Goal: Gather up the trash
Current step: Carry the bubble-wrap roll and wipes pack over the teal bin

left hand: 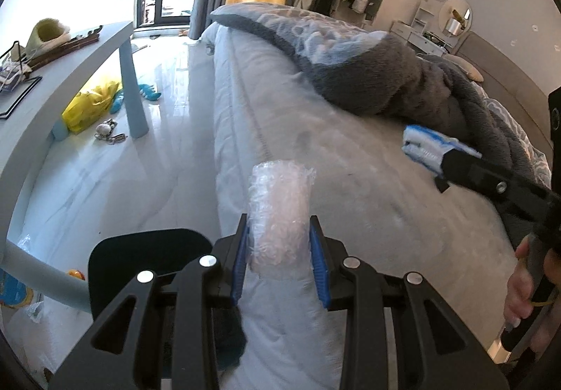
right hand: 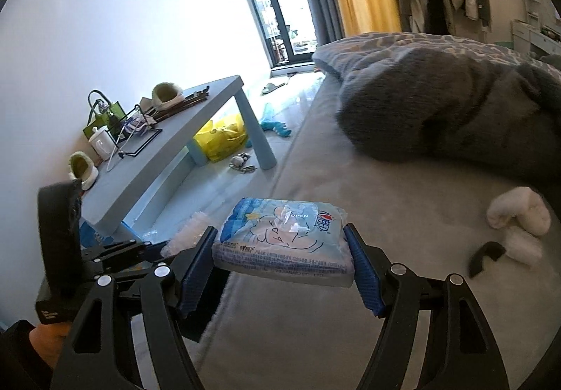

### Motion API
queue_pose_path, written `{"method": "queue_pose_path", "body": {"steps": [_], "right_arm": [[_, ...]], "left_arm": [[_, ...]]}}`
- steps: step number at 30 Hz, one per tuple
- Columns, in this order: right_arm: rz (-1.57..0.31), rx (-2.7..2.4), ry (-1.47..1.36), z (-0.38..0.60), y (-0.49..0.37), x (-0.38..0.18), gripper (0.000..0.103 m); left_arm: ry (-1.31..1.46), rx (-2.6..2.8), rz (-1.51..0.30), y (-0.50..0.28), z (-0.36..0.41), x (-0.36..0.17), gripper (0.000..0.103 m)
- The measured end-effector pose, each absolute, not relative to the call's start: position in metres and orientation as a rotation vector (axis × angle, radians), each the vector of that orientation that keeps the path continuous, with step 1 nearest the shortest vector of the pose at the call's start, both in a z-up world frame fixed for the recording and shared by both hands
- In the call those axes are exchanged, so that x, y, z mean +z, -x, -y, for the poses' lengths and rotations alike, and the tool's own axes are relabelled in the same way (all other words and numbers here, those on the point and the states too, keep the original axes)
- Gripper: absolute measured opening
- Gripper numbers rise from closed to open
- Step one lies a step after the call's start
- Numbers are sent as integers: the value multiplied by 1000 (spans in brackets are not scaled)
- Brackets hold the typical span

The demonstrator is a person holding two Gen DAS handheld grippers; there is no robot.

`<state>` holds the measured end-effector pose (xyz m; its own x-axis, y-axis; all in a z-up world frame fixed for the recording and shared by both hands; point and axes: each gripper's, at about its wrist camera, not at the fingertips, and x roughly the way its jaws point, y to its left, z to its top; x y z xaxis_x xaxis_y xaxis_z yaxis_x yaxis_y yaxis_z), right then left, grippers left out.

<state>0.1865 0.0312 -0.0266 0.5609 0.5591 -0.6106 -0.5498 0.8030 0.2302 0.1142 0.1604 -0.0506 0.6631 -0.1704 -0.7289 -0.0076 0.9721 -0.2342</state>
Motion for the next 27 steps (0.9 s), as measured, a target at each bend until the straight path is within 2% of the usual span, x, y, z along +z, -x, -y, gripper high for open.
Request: {"method": "queue_pose_path", "body": {"steps": [27], "right_arm": [[-748,809,64,-154,-169,-39,73]], "left_arm": [[277,63,-1075,-84,-263,-139,35]]}}
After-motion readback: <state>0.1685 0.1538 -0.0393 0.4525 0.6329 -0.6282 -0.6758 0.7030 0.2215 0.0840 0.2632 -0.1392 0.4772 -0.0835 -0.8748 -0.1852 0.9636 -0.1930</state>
